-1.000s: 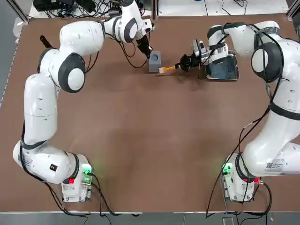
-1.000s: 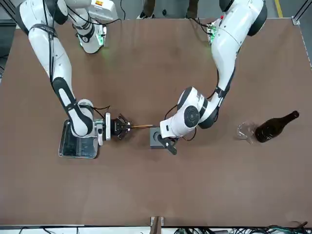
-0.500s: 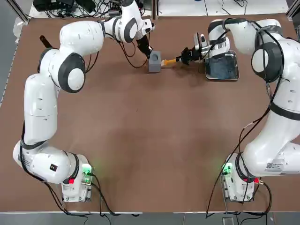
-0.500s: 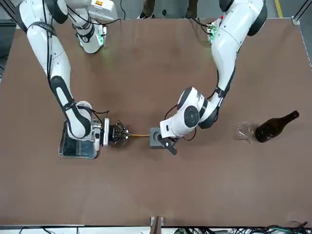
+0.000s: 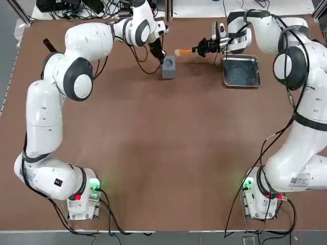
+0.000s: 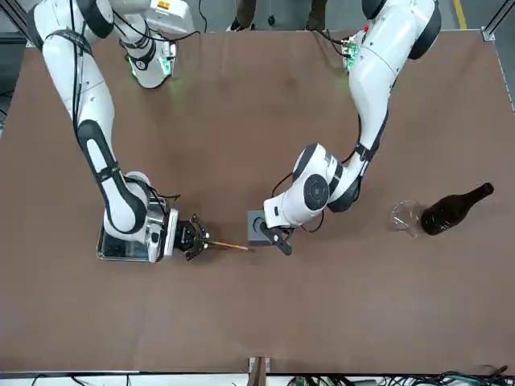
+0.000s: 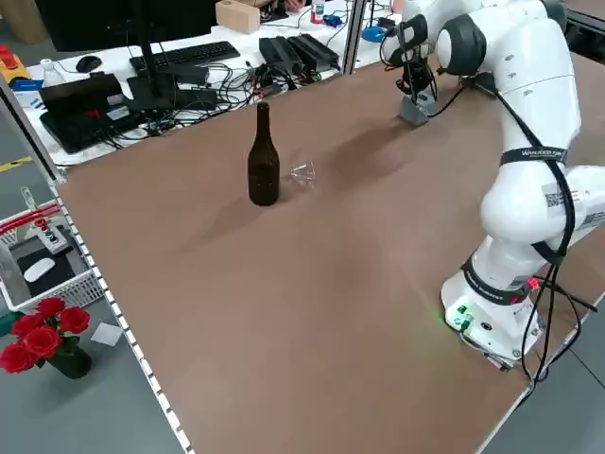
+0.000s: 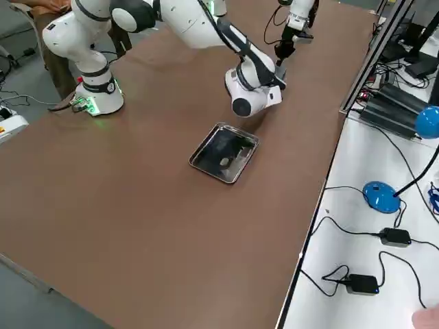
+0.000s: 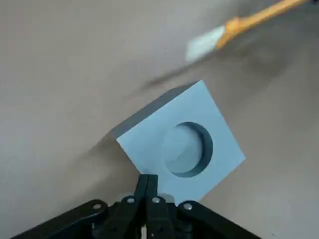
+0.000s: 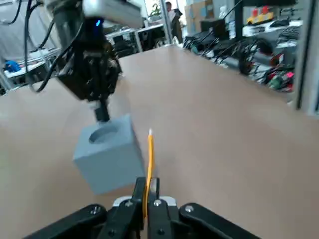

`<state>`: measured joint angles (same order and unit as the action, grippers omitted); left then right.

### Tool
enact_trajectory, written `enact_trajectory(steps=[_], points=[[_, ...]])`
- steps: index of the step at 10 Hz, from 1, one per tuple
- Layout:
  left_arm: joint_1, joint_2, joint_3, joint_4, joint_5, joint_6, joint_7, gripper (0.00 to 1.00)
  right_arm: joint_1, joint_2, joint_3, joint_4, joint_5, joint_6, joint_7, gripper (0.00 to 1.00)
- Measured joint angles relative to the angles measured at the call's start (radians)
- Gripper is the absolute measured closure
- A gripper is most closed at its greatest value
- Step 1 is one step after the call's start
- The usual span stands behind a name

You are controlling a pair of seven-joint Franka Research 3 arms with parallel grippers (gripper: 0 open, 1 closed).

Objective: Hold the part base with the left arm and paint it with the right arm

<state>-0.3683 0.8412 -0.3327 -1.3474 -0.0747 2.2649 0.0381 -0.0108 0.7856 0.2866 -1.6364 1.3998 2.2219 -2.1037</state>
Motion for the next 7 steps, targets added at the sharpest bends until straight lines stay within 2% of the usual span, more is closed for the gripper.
enact_trajectory(steps=[2,3,4,5,7], points=[[0.000,0.000,0.000,0.000,0.000,0.000,0.000,0.96,-0.005,-0.001,-0.012,0.056,0.001,0.036,0.141,0.96],[0.000,0.000,0.000,0.000,0.000,0.000,0.000,0.96,-0.008,-0.001,-0.042,0.072,-0.004,0.043,0.220,0.96],[0.000,0.000,0.000,0.000,0.000,0.000,0.000,0.96,-0.010,-0.002,-0.102,0.086,-0.025,0.030,0.302,0.96],[0.000,0.000,0.000,0.000,0.000,0.000,0.000,0.96,-0.014,-0.007,-0.182,0.105,-0.101,-0.036,0.414,0.96],[0.000,0.000,0.000,0.000,0.000,0.000,0.000,0.96,-0.027,-0.026,-0.356,0.185,-0.298,-0.291,0.701,0.96]])
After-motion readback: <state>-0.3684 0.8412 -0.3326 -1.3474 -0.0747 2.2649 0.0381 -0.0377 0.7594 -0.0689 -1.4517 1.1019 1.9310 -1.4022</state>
